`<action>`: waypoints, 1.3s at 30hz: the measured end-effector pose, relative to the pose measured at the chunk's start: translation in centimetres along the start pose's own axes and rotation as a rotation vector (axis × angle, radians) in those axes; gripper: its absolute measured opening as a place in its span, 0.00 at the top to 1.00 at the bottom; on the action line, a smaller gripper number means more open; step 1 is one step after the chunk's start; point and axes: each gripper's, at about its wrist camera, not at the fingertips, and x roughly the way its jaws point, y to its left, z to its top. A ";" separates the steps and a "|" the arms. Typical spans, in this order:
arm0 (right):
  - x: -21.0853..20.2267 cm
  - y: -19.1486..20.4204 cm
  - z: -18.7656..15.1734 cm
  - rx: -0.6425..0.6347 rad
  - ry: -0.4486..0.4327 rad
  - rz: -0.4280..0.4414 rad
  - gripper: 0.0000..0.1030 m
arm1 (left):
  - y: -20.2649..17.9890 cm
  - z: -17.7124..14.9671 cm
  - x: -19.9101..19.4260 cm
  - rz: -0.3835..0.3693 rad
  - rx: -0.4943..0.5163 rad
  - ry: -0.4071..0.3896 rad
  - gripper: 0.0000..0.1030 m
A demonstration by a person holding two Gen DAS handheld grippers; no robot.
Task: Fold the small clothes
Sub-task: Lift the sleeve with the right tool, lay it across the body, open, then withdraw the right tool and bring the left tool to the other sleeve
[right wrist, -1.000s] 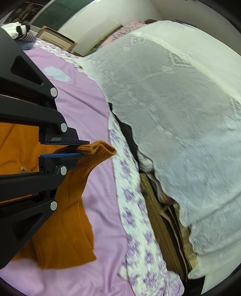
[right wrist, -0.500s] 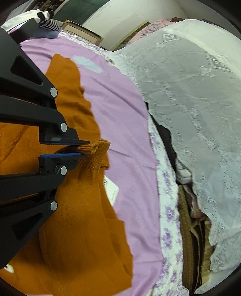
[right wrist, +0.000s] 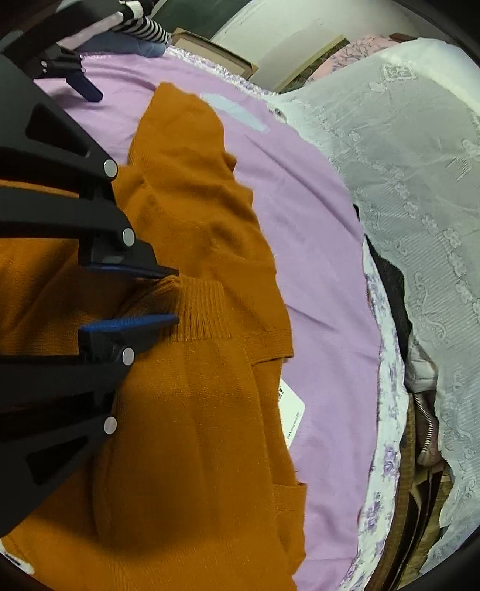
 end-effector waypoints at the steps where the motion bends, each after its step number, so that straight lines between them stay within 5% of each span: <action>1: -0.7 -0.2 0.0 0.006 -0.006 0.022 0.76 | 0.2 0.1 -0.2 -0.011 -0.006 -0.006 0.04; 4: -4.4 -0.9 -0.1 -0.014 -0.071 0.060 0.76 | 0.8 0.4 -1.5 -0.082 -0.039 -0.034 0.04; 9: -11.3 -5.6 0.0 -0.021 -0.230 -0.052 0.61 | 0.4 2.5 -3.2 -0.306 -0.096 -0.014 0.04; 14: -13.9 -12.2 -0.1 0.096 -0.279 -0.134 0.61 | -4.0 6.6 -3.4 -0.523 -0.087 0.083 0.04; 18: -14.2 -16.0 -0.6 0.186 -0.293 -0.115 0.61 | -8.2 9.0 -1.3 -0.585 -0.077 0.169 0.04; 21: -13.6 -16.8 -0.9 0.225 -0.287 -0.072 0.61 | -10.2 9.8 0.7 -0.488 -0.072 0.184 0.05; 24: -13.5 -16.6 -0.9 0.217 -0.294 -0.053 0.61 | -10.6 10.0 3.0 -0.497 -0.115 0.253 0.10; 27: -13.5 -16.4 -0.7 0.202 -0.299 -0.048 0.61 | -10.9 10.0 2.6 -0.473 -0.102 0.198 0.20; 30: -13.2 -16.8 -0.5 0.205 -0.284 -0.068 0.61 | -12.8 9.7 2.9 -0.248 0.050 0.138 0.37; 33: -12.6 -18.1 -0.6 0.251 -0.248 -0.118 0.61 | -12.4 8.9 4.1 -0.153 0.084 0.082 0.12; 36: -11.6 -19.9 -0.8 0.321 -0.209 -0.119 0.61 | -11.1 9.1 4.0 -0.142 0.033 0.084 0.14; 37: -11.4 -20.3 -0.8 0.334 -0.203 -0.115 0.61 | -10.8 9.3 3.3 -0.127 0.006 0.076 0.23; 39: -11.4 -20.6 -0.9 0.351 -0.206 -0.117 0.64 | -11.0 9.6 1.6 -0.144 -0.001 0.043 0.26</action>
